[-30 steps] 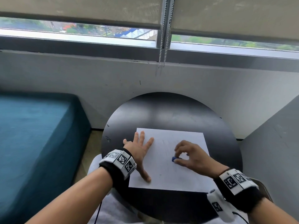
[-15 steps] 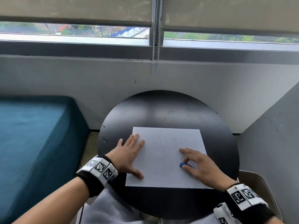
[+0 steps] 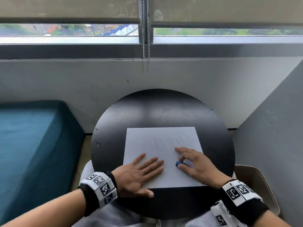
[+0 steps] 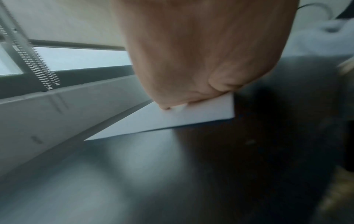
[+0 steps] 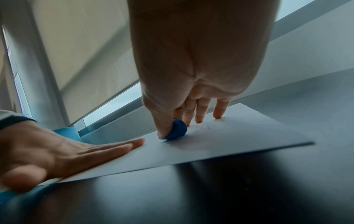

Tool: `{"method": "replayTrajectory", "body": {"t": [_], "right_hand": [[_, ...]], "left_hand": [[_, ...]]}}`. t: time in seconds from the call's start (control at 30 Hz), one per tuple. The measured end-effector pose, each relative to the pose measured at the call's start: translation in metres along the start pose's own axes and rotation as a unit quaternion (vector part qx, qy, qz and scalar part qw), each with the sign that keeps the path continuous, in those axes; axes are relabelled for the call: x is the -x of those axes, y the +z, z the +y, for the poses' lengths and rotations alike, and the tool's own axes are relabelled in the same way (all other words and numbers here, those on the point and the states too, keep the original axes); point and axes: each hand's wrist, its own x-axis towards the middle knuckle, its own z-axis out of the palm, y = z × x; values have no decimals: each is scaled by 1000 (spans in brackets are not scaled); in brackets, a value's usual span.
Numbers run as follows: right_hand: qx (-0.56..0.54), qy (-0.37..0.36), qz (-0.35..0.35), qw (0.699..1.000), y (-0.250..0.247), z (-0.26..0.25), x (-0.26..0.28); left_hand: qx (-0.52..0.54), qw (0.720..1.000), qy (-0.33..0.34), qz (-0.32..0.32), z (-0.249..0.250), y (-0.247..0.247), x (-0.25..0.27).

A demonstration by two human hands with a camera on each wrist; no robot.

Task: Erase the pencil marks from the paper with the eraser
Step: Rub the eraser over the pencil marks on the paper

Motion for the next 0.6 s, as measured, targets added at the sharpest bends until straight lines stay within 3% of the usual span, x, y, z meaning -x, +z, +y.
{"method": "replayTrajectory", "body": {"t": [0.2,0.23,0.43,0.53,0.6], "right_hand": [[-24,0,4,1000,0,1,1],[-29,1,5,1000,0,2,1],[-20,-10,8,1000,2,7,-1],[-29,-7,5,1000,2,6,-1],[-36,-2,4,999,2,6,1]], "left_hand": [[57,979,-189,-48,-32,-28,-11],[55,981,-182,-37,-28,-30,-12],[-38,999,3,-6,21,-6,-22],[-21,999,-23,-6,4,-15,-24],[33,994,-105,-24,-19,-21,-24]]}}
